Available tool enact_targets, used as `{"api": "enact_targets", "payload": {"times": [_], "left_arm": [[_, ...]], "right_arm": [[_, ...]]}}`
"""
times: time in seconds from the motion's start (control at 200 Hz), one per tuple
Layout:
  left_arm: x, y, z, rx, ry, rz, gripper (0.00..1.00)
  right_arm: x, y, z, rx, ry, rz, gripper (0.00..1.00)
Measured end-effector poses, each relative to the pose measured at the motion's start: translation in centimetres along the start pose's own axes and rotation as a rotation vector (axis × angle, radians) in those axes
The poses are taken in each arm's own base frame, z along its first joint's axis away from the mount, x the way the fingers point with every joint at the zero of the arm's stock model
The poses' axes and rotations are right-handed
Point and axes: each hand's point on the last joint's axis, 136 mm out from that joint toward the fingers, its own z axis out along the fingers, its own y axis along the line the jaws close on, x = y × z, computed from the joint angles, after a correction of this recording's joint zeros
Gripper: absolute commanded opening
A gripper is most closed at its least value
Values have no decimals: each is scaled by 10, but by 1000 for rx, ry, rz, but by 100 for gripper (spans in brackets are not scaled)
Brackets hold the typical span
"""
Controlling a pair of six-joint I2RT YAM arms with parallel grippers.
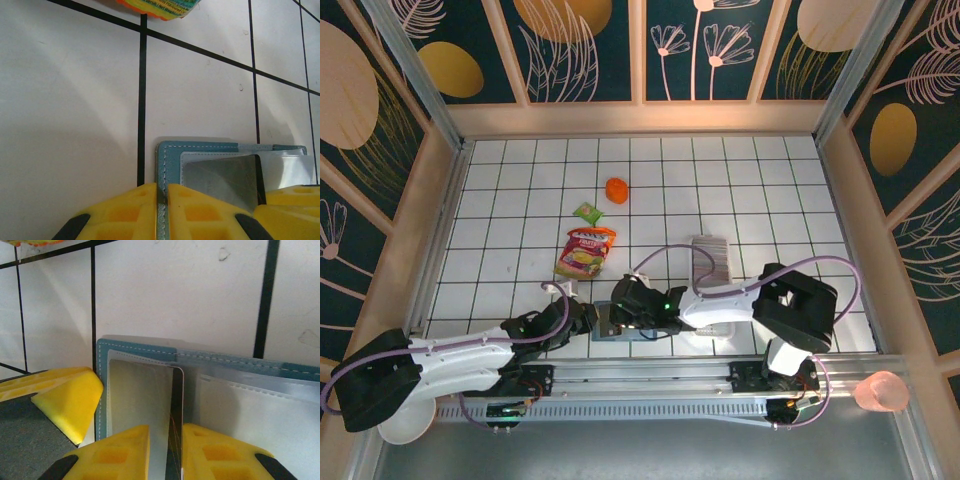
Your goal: Put the credit cards into the card holder
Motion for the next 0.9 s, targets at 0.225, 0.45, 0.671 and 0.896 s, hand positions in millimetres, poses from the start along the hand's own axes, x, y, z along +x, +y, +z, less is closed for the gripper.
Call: {"api": "enact_targets", "payload": {"times": [0.225,0.45,0.671,0.896], "left_arm": [[0,0,0,2,1,-11,13],[0,-2,-1,18,-1,-19,20],[0,-6,-5,40,5,-32,25],[6,-2,-13,36,40,-33,25]], "right_arm": [[3,1,5,24,13,-18,24],[4,1,5,28,12,-40,29],[3,3,-1,27,-4,-64,30],[-8,12,-20,8,-49,-84,35]]}}
